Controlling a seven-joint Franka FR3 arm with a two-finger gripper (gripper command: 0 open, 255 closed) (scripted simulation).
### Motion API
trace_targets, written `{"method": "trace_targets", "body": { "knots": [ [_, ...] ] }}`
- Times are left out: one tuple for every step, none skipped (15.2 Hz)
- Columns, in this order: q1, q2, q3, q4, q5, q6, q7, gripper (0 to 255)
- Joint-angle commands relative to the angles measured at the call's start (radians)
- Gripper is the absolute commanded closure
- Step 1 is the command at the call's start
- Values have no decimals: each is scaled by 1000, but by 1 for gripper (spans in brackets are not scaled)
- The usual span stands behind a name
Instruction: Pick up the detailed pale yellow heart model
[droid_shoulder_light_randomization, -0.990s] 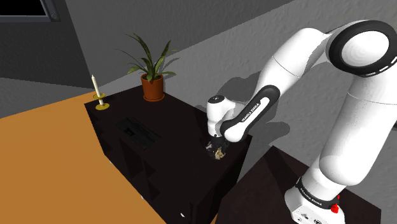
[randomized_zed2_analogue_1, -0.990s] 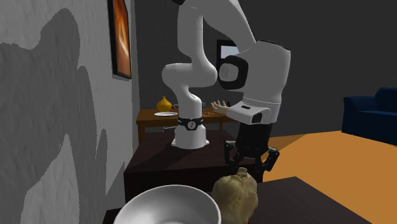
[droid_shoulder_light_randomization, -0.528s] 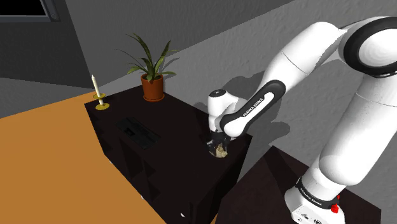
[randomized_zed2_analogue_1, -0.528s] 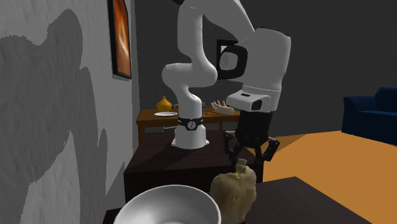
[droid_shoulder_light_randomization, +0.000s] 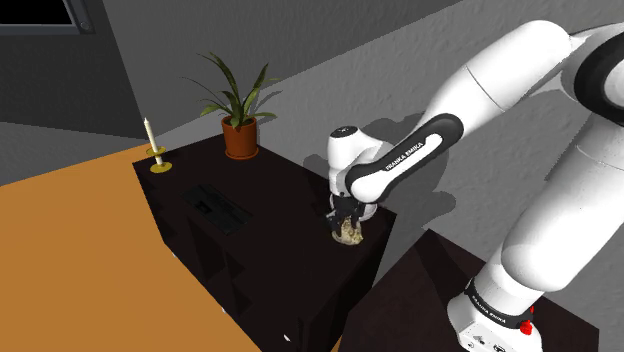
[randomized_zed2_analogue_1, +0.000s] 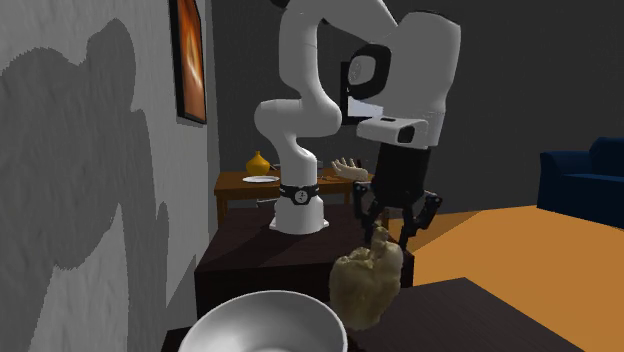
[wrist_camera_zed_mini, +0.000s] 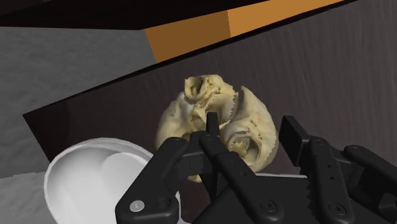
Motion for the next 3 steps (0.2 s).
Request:
{"method": "trace_targets", "body": {
  "knots": [
    [1, -29, -1, 6, 16, -32, -16, 255],
    [1, -31, -1, 6, 17, -34, -17, 255],
    [1, -31, -1, 6, 18, -34, -17, 255]
  ]
}}
